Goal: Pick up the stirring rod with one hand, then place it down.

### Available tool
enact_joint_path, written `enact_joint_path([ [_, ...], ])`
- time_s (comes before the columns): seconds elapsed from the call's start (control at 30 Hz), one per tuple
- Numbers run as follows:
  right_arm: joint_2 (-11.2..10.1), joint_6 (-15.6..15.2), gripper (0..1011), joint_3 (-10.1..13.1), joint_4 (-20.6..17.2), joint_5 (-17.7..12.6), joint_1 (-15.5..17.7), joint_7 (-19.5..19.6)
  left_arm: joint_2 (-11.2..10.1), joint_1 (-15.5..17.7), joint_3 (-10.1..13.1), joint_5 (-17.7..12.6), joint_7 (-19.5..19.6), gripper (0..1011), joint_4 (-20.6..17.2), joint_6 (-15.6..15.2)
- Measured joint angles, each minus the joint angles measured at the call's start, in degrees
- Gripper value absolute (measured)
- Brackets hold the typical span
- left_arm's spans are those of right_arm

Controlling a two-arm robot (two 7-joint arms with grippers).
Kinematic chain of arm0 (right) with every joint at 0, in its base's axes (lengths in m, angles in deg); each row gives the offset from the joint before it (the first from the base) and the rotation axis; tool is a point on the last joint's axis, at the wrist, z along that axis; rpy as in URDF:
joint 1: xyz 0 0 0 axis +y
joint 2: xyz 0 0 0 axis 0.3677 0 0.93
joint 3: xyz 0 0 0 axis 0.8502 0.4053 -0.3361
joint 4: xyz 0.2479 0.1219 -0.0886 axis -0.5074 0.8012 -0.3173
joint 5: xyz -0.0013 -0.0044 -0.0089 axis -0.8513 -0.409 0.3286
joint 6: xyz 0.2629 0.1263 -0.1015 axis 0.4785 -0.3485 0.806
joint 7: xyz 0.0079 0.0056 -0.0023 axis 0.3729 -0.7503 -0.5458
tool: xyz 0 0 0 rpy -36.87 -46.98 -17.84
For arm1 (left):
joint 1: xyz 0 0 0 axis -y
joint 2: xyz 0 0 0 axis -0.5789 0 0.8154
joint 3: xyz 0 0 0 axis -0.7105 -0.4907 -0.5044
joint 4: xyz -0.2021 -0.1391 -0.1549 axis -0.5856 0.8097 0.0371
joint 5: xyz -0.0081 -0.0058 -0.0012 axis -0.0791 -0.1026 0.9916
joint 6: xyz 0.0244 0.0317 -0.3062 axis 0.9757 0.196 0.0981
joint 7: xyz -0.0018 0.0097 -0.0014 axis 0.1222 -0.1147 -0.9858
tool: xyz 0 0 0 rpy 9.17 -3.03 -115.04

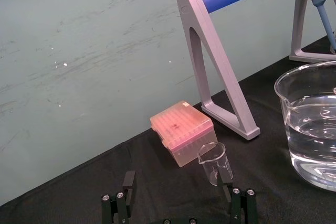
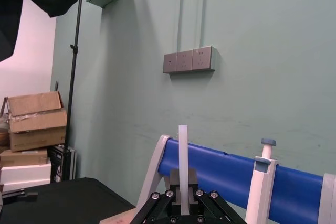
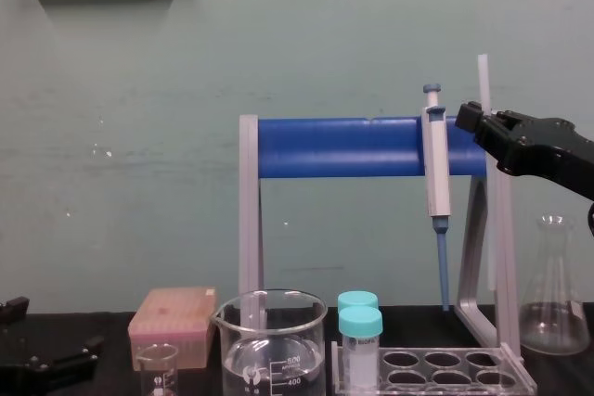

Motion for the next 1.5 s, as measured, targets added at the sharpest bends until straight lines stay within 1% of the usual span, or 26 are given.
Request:
enact_joint_path([
  [1.5, 0.0, 0.0, 69, 0.0, 0.0, 0.0, 0.0, 0.0, 0.0, 0.0, 0.0, 0.0, 0.0, 1000, 0.0, 0.0],
])
